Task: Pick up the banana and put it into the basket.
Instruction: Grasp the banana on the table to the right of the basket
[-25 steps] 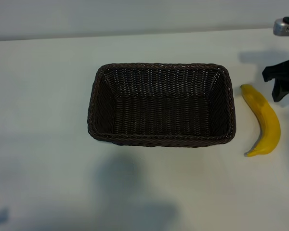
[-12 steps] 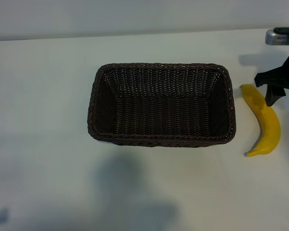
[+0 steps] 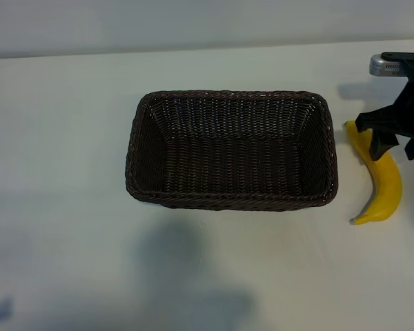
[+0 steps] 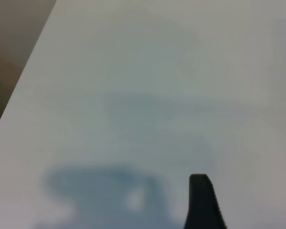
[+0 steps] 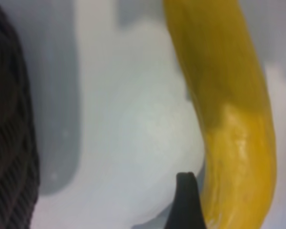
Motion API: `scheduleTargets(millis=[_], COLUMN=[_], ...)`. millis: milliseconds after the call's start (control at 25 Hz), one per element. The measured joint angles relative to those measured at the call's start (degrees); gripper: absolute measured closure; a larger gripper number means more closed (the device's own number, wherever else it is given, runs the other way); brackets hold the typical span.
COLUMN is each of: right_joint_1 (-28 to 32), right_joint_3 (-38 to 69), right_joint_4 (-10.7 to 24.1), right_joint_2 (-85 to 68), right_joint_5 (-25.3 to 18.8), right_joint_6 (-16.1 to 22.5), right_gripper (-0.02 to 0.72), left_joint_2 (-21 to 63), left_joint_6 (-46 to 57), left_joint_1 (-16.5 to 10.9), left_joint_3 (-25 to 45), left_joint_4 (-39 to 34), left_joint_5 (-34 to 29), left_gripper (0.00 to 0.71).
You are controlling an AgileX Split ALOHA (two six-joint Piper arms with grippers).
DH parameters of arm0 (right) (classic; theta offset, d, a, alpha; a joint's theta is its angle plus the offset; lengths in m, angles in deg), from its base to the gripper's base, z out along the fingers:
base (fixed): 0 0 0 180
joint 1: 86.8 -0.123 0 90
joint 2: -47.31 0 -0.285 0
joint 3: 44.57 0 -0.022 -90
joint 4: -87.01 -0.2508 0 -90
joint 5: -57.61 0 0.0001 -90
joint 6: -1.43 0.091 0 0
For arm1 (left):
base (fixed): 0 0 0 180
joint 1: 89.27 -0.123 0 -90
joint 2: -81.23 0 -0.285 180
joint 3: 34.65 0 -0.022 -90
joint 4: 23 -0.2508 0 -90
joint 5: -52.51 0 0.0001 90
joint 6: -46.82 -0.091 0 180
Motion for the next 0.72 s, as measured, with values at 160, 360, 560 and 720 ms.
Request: scheduleTargets(millis=[160,360,560,720], right_joint_1=[0.0,0.0,0.0,0.0], right_joint_3=[0.0,0.0,0.0,0.0], right_joint_4=[-0.5,-0.2,0.6,0.9], right_joint_2=[0.4,2.6,5.1,6.2], right_joint_5=[0.7,1.7,3.6,4.3], right_joint_6=[-0.4,-0.7,-0.9,-0.9], right_gripper=[0.134,0.134,0.134,0.134], left_joint_2=[0.0,0.0,0.0,0.0], left_joint_6=[0.0,0.0,0.0,0.0], left_joint_1=[0.0,0.0,0.0,0.0], left_joint_3=[0.0,0.0,0.0,0.0], left_joint_4=[0.0,0.0,0.0,0.0], left_joint_5=[0.0,0.0,0.0,0.0], left_gripper=[0.227,0.227,0.227,0.227])
